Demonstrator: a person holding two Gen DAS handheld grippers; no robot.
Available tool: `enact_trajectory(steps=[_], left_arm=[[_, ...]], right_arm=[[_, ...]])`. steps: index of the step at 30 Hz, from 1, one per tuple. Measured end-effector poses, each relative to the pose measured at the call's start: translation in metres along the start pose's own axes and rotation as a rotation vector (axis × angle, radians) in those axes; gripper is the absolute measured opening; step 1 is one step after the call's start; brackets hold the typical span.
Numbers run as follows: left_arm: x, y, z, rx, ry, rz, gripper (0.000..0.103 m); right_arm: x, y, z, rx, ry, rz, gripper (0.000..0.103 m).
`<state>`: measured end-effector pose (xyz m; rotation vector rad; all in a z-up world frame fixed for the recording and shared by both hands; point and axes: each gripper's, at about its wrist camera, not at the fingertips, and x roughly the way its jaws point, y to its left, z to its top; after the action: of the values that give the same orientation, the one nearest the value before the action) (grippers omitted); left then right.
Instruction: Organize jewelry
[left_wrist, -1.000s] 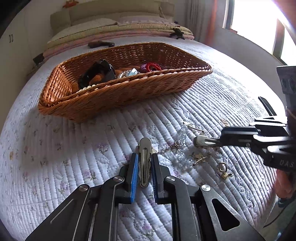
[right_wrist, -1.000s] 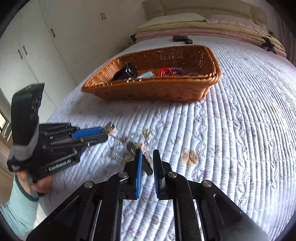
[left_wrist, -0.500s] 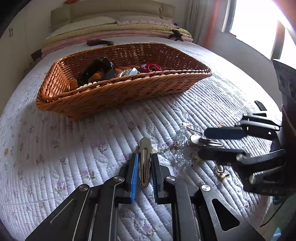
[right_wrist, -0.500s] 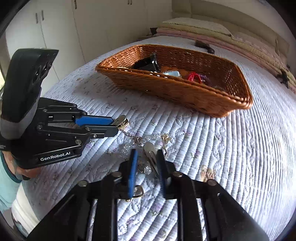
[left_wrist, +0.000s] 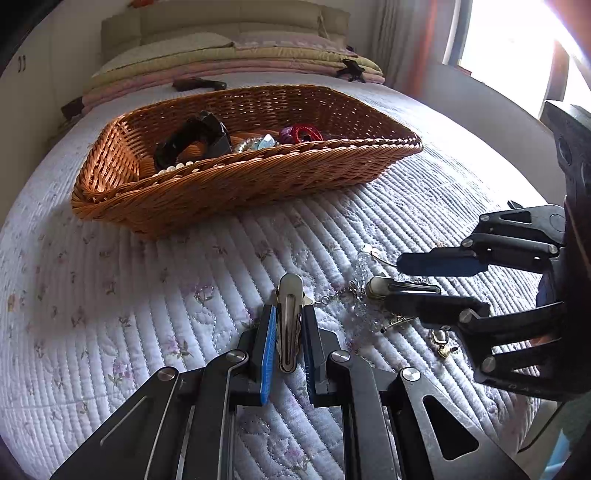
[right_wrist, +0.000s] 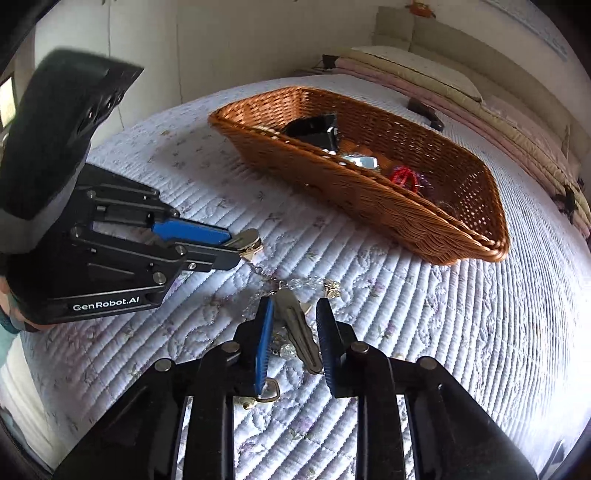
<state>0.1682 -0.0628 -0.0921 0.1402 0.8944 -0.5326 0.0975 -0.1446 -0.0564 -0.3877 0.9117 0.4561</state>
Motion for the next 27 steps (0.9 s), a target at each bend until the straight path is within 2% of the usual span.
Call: enact_trajectory(steps=[3,6,10,19,25,27], left_arm=[[0.000,0.000,0.000,0.001,-0.001,-0.001,0.014],[0.001,0.000,0.000,0.000,0.000,-0.001,0.014],[0.000,-0.001,-0.001,0.007,-0.006,0.001,0.013],[-0.018,-0.010,-0.001,0.041,-0.057,-0.010,0.013],[-0.063,-0.008,0.015,0.029,-0.161,-0.059,0.013],[-0.079,-0.001,0.032,0.022,-0.212,-0.039,0.013]], right_arm=[[0.005,0.002,0.002,-0.023,0.016,0.014,0.020],[0.010,0.005,0.001,-0.028,0.029,0.019,0.019],[0.007,-0.003,-0.003,0.056,-0.002,0.027,0.018],[-0.044,-0.034,-0.010,0.278,-0.172,0.111,0.018],[-0.085,-0.053,0.009,0.340,-0.298,0.063,0.018],[-0.087,-0.062,0.024,0.358,-0.321,0.036,0.018]])
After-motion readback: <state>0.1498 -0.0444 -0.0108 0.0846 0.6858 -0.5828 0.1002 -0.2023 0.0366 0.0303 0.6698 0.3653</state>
